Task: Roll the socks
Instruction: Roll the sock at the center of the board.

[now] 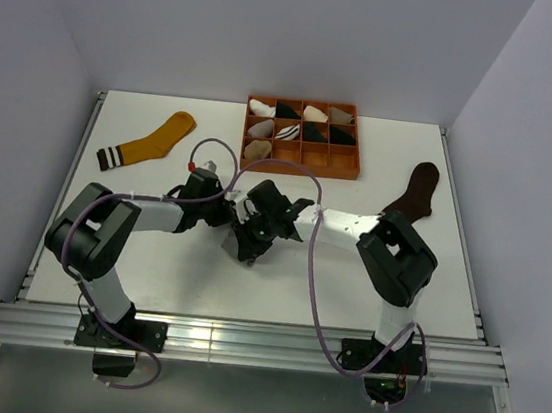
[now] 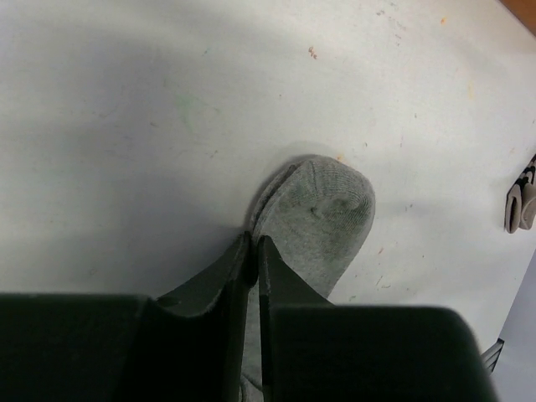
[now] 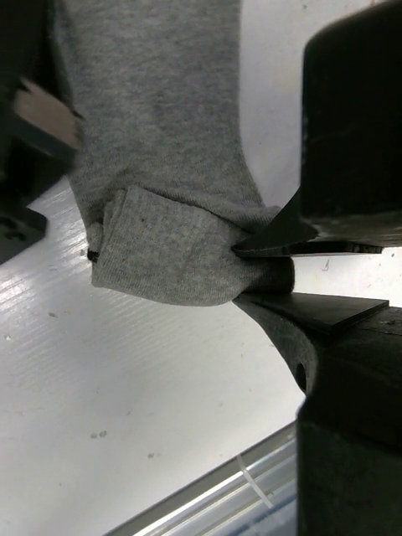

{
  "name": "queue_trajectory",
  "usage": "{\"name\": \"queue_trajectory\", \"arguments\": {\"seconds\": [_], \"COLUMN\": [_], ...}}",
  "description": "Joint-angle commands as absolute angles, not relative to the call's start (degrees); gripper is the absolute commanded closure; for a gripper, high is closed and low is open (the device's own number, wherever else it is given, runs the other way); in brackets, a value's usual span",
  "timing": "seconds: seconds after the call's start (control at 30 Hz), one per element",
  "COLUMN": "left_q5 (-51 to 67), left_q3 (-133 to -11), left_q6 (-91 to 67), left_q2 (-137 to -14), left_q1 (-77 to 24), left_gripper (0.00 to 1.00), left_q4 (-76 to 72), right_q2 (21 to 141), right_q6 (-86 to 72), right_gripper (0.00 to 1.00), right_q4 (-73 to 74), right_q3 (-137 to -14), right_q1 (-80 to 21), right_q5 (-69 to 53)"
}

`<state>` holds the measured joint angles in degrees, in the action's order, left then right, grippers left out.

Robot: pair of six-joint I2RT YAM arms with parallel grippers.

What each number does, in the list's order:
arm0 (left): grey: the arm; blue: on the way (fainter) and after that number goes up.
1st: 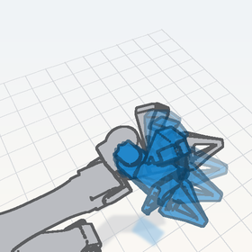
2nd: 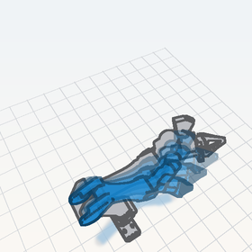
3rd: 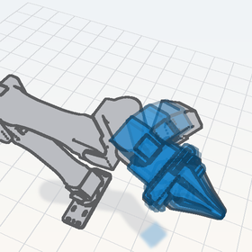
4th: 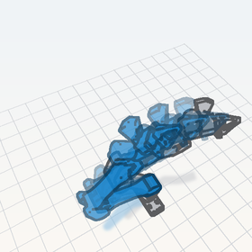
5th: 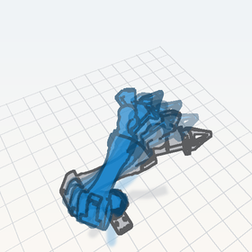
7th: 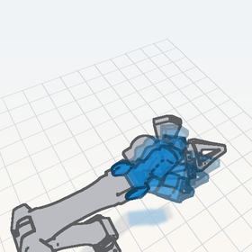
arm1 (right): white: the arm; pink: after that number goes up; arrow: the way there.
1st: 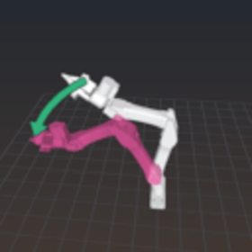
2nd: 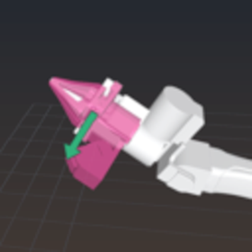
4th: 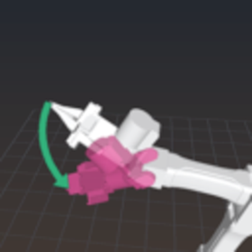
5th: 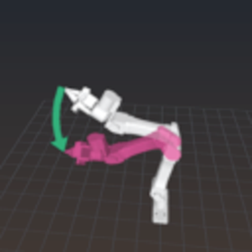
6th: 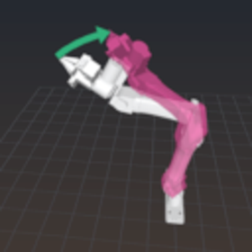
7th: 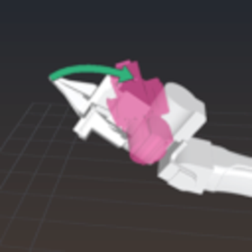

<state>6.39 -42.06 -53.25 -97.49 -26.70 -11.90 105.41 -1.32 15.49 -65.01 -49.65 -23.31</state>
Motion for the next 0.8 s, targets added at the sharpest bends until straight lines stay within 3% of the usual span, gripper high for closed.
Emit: {"name": "queue_trajectory", "arguments": {"seconds": [0.0,0.47,0.77], "left_q5": [6.9,6.8,4.1], "left_q3": [-42.1,-42.2,-42.1], "left_q6": [-50.4,-48.8,-47.9], "left_q2": [-99.8,-99.4,-95.3], "left_q1": [-26.8,-27.5,-27.6], "left_gripper": [0.86,0.86,0.73], "left_q4": [-9.9,-10.6,-8.0], "right_q2": [107.7,119.0,123.0], "right_q6": [1.0,-1.4,-5.5], "right_gripper": [1.0,1.0,1.0], "right_q4": [19.2,25.0,26.5], "right_q3": [-68.2,-75.2,-76.5], "right_q1": [-47.9,-40.1,-38.0], "right_q5": [-30.7,-43.0,-42.4]}}
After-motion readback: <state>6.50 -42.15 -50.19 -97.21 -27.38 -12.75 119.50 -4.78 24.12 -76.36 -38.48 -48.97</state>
